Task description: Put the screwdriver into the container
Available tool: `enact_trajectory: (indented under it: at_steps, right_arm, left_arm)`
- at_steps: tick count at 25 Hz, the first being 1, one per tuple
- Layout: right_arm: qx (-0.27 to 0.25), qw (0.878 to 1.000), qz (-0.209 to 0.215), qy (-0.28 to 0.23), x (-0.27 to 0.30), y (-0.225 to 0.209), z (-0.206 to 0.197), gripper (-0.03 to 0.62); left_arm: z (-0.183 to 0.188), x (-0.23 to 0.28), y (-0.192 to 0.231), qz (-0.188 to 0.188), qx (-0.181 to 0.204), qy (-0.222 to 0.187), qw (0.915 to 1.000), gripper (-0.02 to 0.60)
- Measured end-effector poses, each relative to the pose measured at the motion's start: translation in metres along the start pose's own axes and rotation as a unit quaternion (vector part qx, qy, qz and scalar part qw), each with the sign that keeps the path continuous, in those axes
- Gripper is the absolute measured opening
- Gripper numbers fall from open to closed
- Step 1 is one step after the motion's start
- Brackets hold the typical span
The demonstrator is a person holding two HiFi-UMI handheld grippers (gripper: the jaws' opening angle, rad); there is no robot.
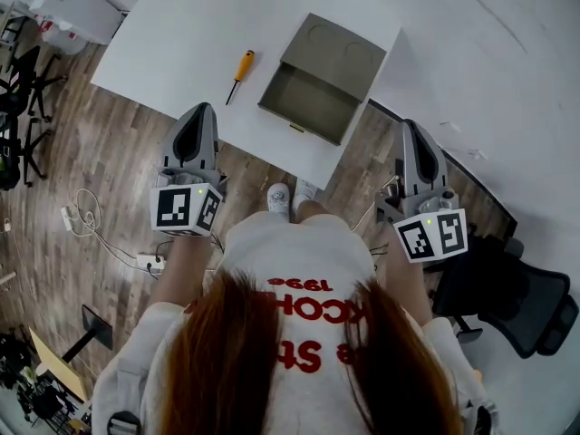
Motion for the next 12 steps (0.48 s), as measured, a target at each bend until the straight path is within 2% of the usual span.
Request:
enact_trajectory:
  at_steps: [6,12]
  right_arm:
    - [-0.002,1.000,0.026,-0.011,0.035,-0.031,0.016,0.004]
    - [0.008,0.999,0.043,-0.014,0.060,-0.053,0.019,0.003]
  left_arm:
    - [0.014,0.029,-0.004,0.020,0.003,-0.016,0.9997,0.006]
    - [0.015,0.054,-0.008,0.031,0.006,-0.015,0.9994,0.006]
Point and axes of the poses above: the fingertips, and each gripper's own axes: x forward along the fingers, y to its left, z out of its top, the point moved 3 cm from there along -x, backward along the fingers, and after that the axes turned 2 degrees about -z, right-handed, at the moved point
